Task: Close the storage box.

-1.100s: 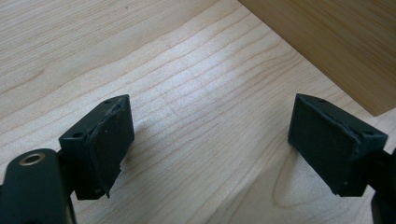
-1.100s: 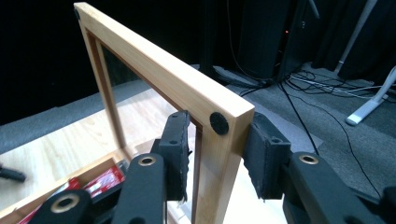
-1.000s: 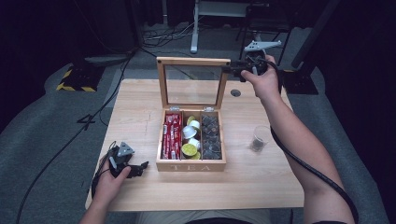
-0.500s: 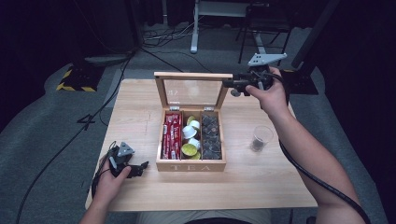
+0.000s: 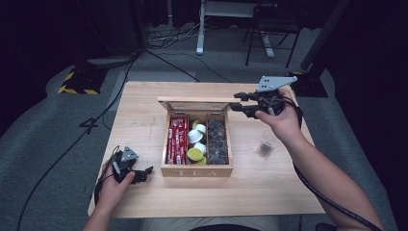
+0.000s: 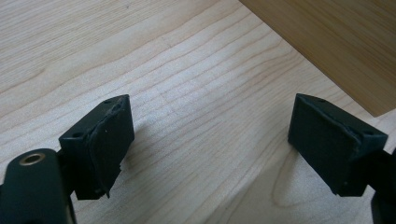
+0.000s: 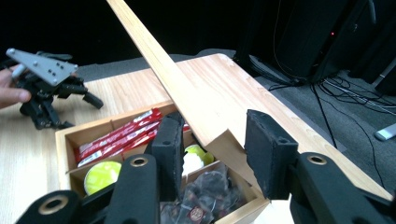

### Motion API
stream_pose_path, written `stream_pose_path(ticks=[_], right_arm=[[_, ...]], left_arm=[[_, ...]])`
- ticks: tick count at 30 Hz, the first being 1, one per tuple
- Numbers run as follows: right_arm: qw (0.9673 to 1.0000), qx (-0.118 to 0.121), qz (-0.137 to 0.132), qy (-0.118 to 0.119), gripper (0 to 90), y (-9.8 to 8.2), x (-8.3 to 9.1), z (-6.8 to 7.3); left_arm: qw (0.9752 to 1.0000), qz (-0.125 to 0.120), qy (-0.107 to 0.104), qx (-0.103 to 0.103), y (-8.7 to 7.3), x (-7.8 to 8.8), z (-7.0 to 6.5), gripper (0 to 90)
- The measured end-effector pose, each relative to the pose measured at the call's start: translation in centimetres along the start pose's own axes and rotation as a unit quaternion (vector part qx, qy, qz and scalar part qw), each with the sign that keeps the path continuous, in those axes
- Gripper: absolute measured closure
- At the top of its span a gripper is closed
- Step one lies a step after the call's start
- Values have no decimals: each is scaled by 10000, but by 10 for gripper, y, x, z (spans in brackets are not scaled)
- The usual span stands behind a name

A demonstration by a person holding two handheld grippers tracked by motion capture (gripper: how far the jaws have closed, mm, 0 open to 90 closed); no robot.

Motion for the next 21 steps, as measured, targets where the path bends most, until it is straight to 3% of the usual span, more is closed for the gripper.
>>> stream_pose_path(ticks=[12,21], right_arm=[[9991,395,121,-117,534,-29,-1,36],[9977,604,112,-293,505,-46,-1,52]], left_arm=[[10000,-3,1,7,0,0,0,148],[10000,15,21,-6,1,-1,0,135]])
Point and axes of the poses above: each handheld gripper's, and its own axes: x roughly backward along the jaws, y roughly out of its top, z roughly to its left, the point moved 7 cm from there along -x, roughly forward along the jaws
